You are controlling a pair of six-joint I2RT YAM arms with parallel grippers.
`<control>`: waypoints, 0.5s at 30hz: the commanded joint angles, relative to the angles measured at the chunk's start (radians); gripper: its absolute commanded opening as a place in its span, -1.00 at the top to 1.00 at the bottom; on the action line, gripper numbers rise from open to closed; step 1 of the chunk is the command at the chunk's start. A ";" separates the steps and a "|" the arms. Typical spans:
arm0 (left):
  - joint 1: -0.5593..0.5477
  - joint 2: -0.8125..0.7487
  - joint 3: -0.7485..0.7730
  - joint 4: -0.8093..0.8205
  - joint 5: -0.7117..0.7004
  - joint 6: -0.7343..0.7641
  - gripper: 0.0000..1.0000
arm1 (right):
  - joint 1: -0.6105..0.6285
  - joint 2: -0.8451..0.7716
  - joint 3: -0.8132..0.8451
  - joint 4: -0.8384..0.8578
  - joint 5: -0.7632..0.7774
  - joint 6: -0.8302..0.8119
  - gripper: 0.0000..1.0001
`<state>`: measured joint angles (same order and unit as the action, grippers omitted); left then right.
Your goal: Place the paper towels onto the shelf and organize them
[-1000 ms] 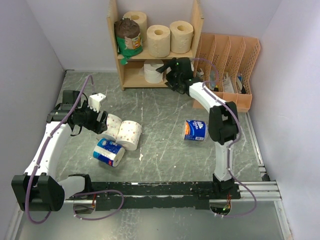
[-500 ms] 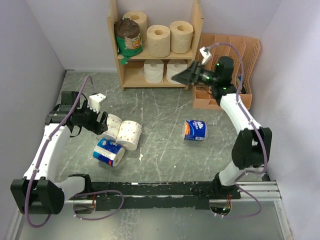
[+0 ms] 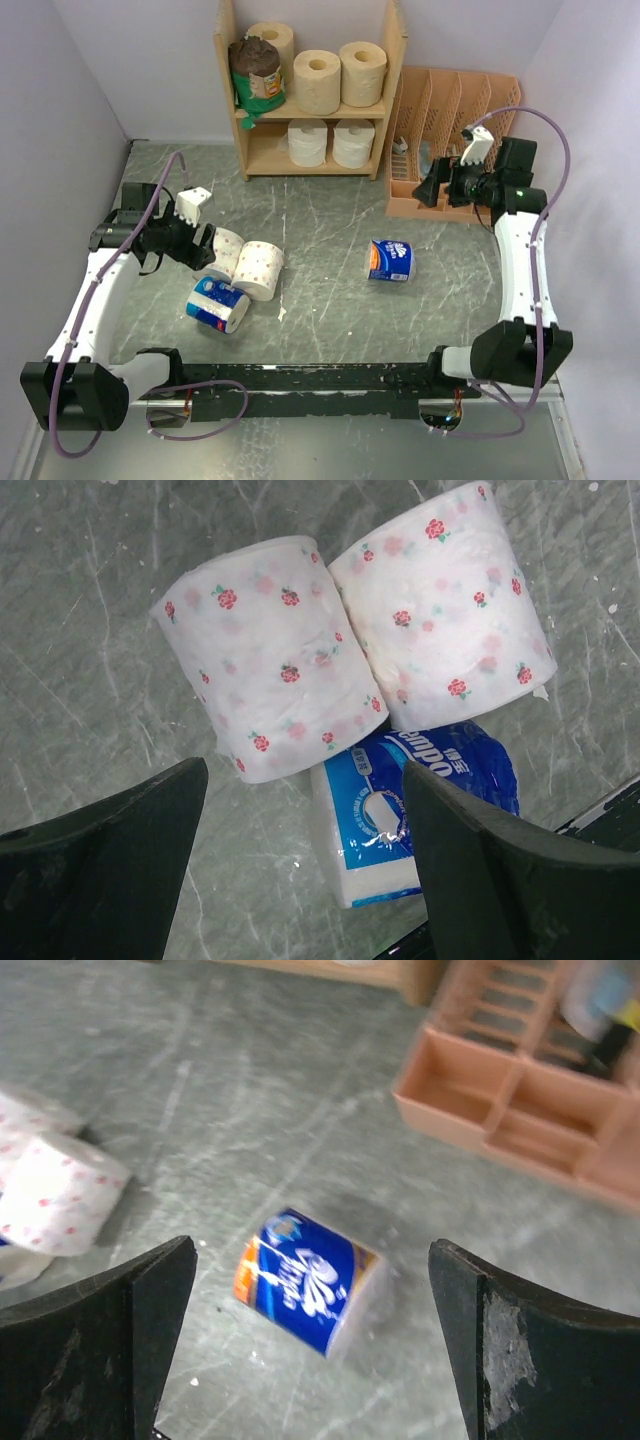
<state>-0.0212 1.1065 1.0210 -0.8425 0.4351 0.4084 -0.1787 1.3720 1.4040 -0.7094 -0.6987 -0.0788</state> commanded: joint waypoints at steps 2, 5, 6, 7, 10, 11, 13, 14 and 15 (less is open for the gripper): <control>0.007 0.012 0.034 0.003 0.042 0.012 -0.80 | -0.008 -0.090 -0.051 -0.231 0.352 0.023 -1.00; 0.007 0.016 0.033 0.001 0.046 0.012 -0.80 | -0.009 -0.271 -0.202 -0.175 0.319 -0.028 -1.00; 0.007 0.015 0.032 0.001 0.046 0.012 -0.80 | -0.009 -0.334 -0.245 -0.157 0.290 -0.066 -1.00; 0.007 0.012 0.029 0.003 0.047 0.011 -0.80 | -0.008 -0.383 -0.281 -0.128 0.296 -0.047 -1.00; 0.007 0.004 0.019 0.010 0.051 0.010 -0.80 | -0.008 -0.448 -0.291 -0.133 0.214 -0.015 -1.00; 0.006 0.004 0.016 0.009 0.052 0.012 -0.80 | -0.009 -0.450 -0.287 -0.126 0.194 0.015 -1.00; 0.006 -0.001 0.009 0.013 0.052 0.010 -0.80 | -0.009 -0.438 -0.311 -0.082 0.132 0.084 -0.89; 0.006 -0.005 0.006 0.014 0.051 0.010 -0.80 | -0.010 -0.423 -0.332 -0.051 0.146 0.127 -0.86; 0.006 -0.010 0.002 0.015 0.051 0.010 -0.80 | -0.010 -0.400 -0.360 -0.023 0.166 0.162 -0.88</control>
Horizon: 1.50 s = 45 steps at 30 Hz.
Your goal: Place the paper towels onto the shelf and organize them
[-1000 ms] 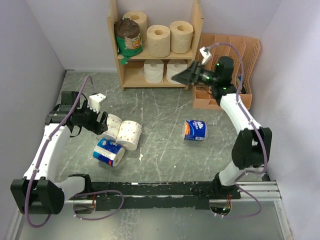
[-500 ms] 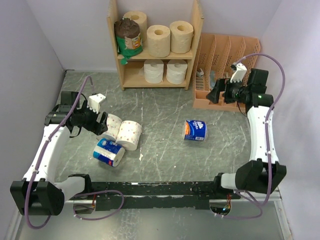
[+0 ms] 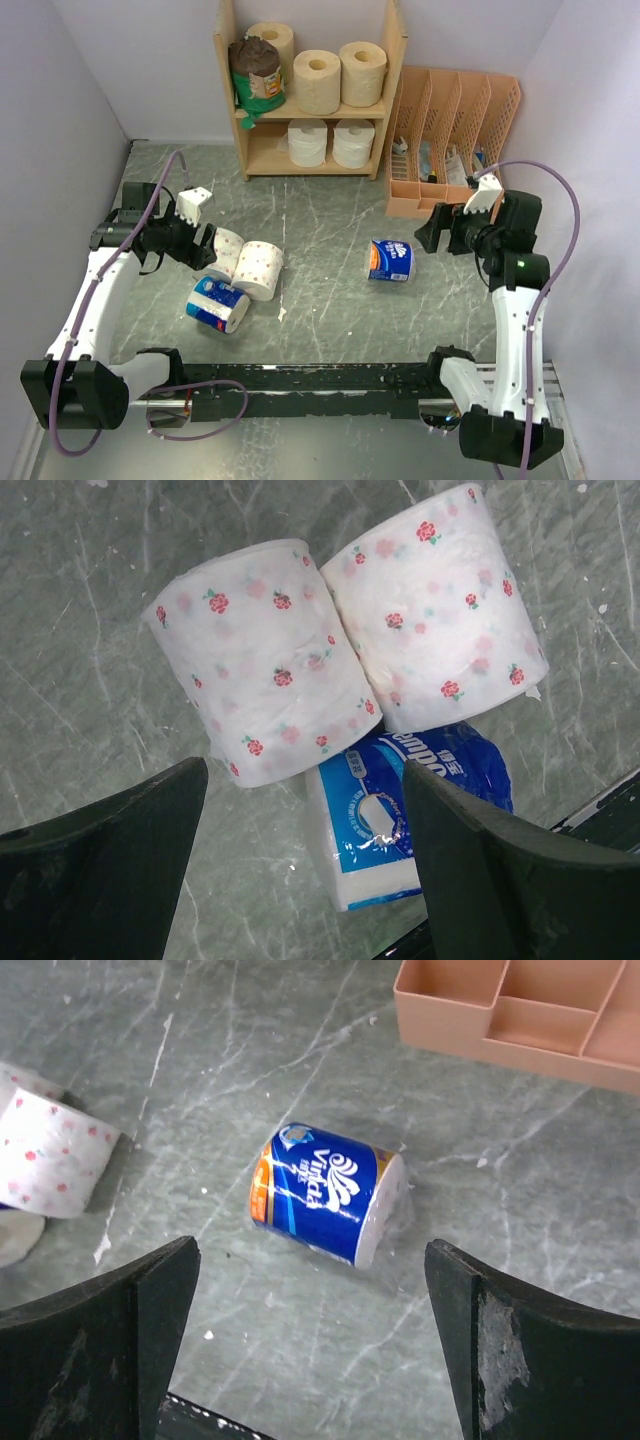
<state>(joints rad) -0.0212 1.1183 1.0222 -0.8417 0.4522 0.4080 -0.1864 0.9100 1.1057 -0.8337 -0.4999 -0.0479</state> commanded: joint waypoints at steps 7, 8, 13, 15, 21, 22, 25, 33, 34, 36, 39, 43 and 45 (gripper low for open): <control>0.005 -0.034 0.004 0.006 0.026 0.015 -0.80 | -0.005 0.356 -0.164 0.042 -0.188 0.284 -0.49; 0.005 -0.035 0.005 0.005 0.022 0.016 -0.80 | -0.005 0.358 -0.195 0.065 -0.229 0.321 -0.63; 0.006 -0.045 0.006 0.011 0.015 0.009 -0.80 | -0.005 0.260 -0.312 0.239 -0.165 0.449 -0.91; 0.006 -0.049 0.006 0.008 0.009 0.011 -0.80 | -0.005 0.247 -0.346 0.281 -0.169 0.480 -0.88; 0.006 -0.054 0.001 0.012 0.002 0.007 -0.80 | -0.004 0.281 -0.354 0.355 -0.138 0.474 -0.73; 0.006 -0.051 0.002 0.011 0.002 0.007 -0.80 | -0.005 0.283 -0.355 0.369 -0.128 0.468 -0.73; 0.006 -0.042 0.004 0.010 0.000 0.008 -0.80 | -0.005 0.293 -0.357 0.405 -0.099 0.438 -0.73; 0.006 -0.034 0.013 0.002 -0.006 0.006 -0.81 | -0.005 0.318 -0.363 0.445 -0.081 0.376 -0.73; 0.006 -0.034 0.015 0.002 -0.005 0.006 -0.80 | -0.005 0.319 -0.370 0.457 -0.079 0.379 -0.73; 0.006 -0.031 0.016 0.002 -0.003 0.006 -0.80 | -0.005 0.323 -0.380 0.486 -0.078 0.385 -0.73; 0.006 -0.026 0.019 0.002 -0.003 0.006 -0.80 | -0.004 0.342 -0.395 0.545 -0.074 0.401 -0.72; 0.005 -0.021 0.021 0.000 -0.004 0.007 -0.80 | -0.002 0.385 -0.411 0.611 -0.082 0.439 -0.57; 0.006 -0.021 0.021 0.002 -0.006 0.006 -0.80 | 0.004 0.407 -0.415 0.636 -0.088 0.460 -0.47</control>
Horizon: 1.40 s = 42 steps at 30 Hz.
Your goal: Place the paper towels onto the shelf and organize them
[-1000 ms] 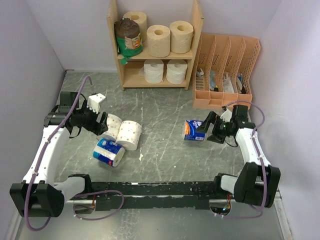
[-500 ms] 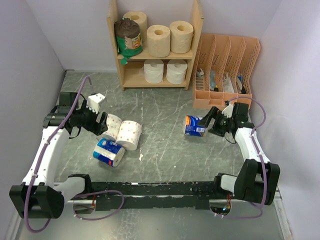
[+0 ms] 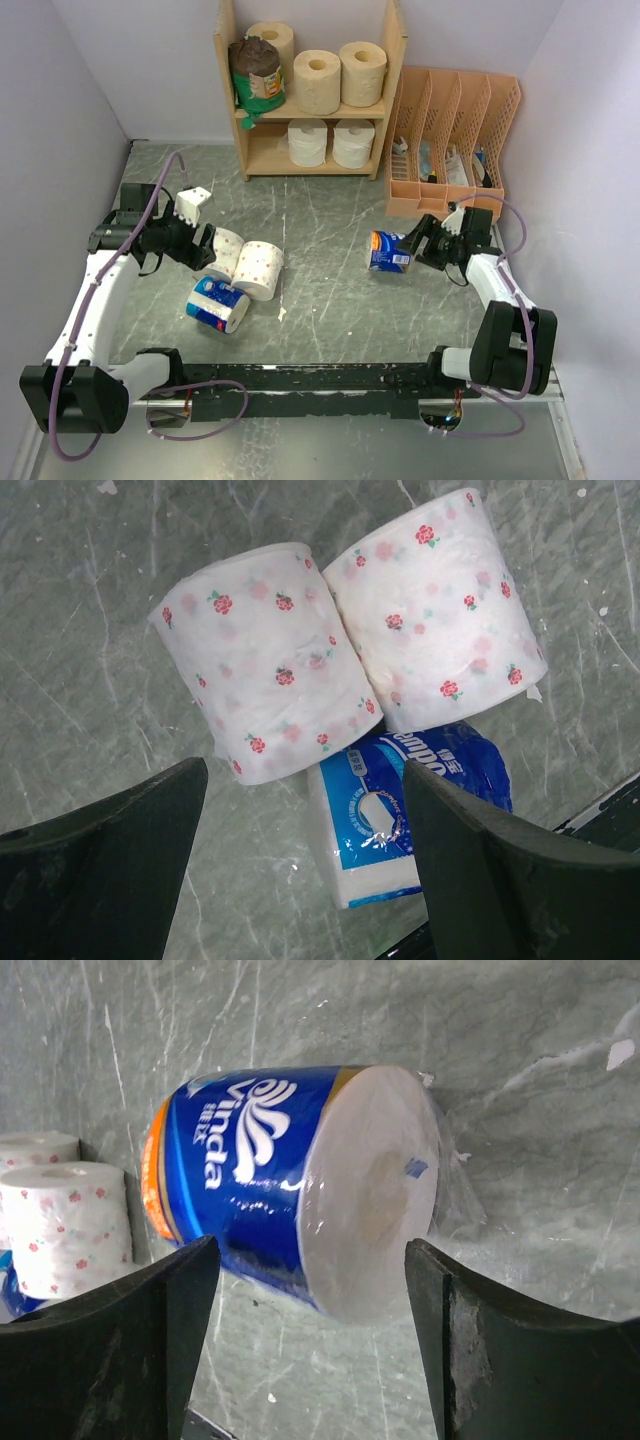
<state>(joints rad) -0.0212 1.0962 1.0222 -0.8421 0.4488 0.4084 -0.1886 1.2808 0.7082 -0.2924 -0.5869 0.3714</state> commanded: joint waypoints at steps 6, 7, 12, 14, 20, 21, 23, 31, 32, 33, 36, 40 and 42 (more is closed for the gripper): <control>0.005 0.004 0.020 0.004 -0.005 0.006 -0.80 | 0.037 0.073 -0.037 0.161 -0.001 0.079 -0.21; 0.006 0.006 0.020 0.004 -0.003 0.005 -0.80 | 0.040 0.076 -0.041 0.176 -0.003 0.089 -0.02; 0.005 0.009 0.015 0.007 -0.001 0.006 -0.80 | 0.046 0.099 -0.066 0.252 -0.029 0.128 0.51; 0.005 0.011 0.015 0.008 -0.001 0.006 -0.81 | 0.047 0.115 -0.082 0.289 -0.052 0.151 0.50; 0.006 0.015 0.018 0.005 -0.001 0.006 -0.80 | 0.053 0.177 -0.103 0.387 -0.133 0.193 0.89; 0.005 0.016 0.018 0.006 0.000 0.006 -0.80 | 0.054 0.188 -0.101 0.405 -0.144 0.192 1.00; 0.006 0.014 0.015 0.006 -0.002 0.004 -0.80 | 0.055 0.204 -0.091 0.424 -0.180 0.190 1.00; 0.005 0.028 0.024 0.004 -0.003 0.004 -0.80 | 0.116 0.137 0.219 0.121 -0.006 -0.116 1.00; 0.005 0.032 0.028 0.003 -0.001 0.005 -0.80 | 0.129 0.122 0.259 0.086 0.014 -0.156 1.00; 0.006 0.035 0.031 0.002 0.001 0.005 -0.80 | 0.148 0.105 0.315 0.039 0.041 -0.204 1.00; 0.006 0.040 0.038 0.002 0.006 0.004 -0.80 | 0.217 0.085 0.416 -0.064 0.107 -0.329 1.00; 0.006 0.039 0.042 -0.002 0.008 0.006 -0.80 | 0.239 0.083 0.465 -0.102 0.158 -0.346 1.00; 0.006 0.029 0.038 -0.002 0.008 0.006 -0.80 | 0.240 0.096 0.480 -0.115 0.237 -0.390 1.00</control>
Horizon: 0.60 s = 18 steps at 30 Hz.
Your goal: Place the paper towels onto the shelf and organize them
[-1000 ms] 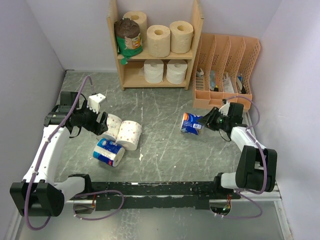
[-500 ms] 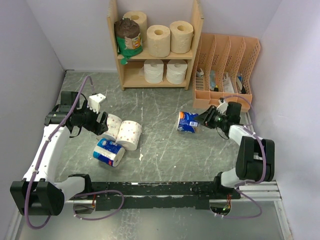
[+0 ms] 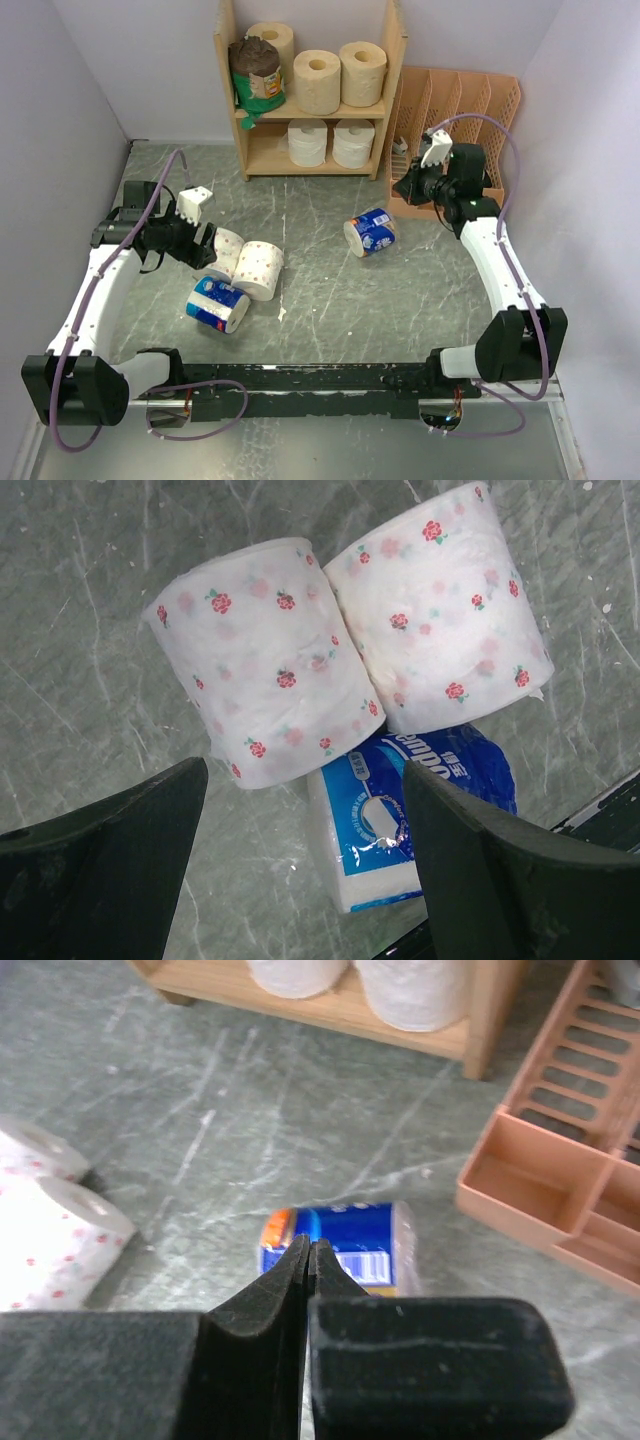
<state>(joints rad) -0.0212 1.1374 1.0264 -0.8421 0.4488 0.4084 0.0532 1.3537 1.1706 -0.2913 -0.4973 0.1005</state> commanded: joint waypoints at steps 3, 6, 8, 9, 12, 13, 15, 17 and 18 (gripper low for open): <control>0.006 -0.027 0.025 -0.003 0.002 0.007 -0.80 | -0.060 0.099 0.073 -0.193 0.132 -0.197 0.37; 0.006 -0.039 0.014 0.003 0.003 0.006 -0.80 | -0.196 0.209 0.107 -0.273 -0.112 -0.198 0.16; 0.006 -0.042 0.009 0.008 0.006 0.004 -0.80 | -0.215 0.299 0.133 -0.333 -0.197 -0.225 0.07; 0.006 -0.042 0.008 0.008 0.006 0.004 -0.80 | -0.216 0.331 0.141 -0.349 -0.217 -0.233 0.02; 0.006 -0.042 0.010 0.006 0.005 0.004 -0.80 | -0.217 0.383 0.128 -0.319 -0.246 -0.230 -0.11; 0.006 -0.043 0.011 0.005 0.005 0.004 -0.80 | -0.217 0.391 0.122 -0.299 -0.253 -0.229 -0.16; 0.006 -0.045 0.013 0.004 0.004 0.004 -0.80 | -0.216 0.410 0.119 -0.265 -0.283 -0.212 -0.22; 0.006 -0.042 0.015 0.003 0.004 0.004 -0.80 | -0.215 0.430 0.130 -0.259 -0.309 -0.198 -0.26; 0.006 -0.042 0.015 0.003 0.004 0.004 -0.81 | -0.214 0.439 0.135 -0.253 -0.318 -0.190 -0.26</control>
<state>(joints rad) -0.0212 1.1107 1.0290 -0.8425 0.4488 0.4084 -0.1631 1.7786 1.2800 -0.5739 -0.7197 -0.1017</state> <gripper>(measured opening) 0.901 0.624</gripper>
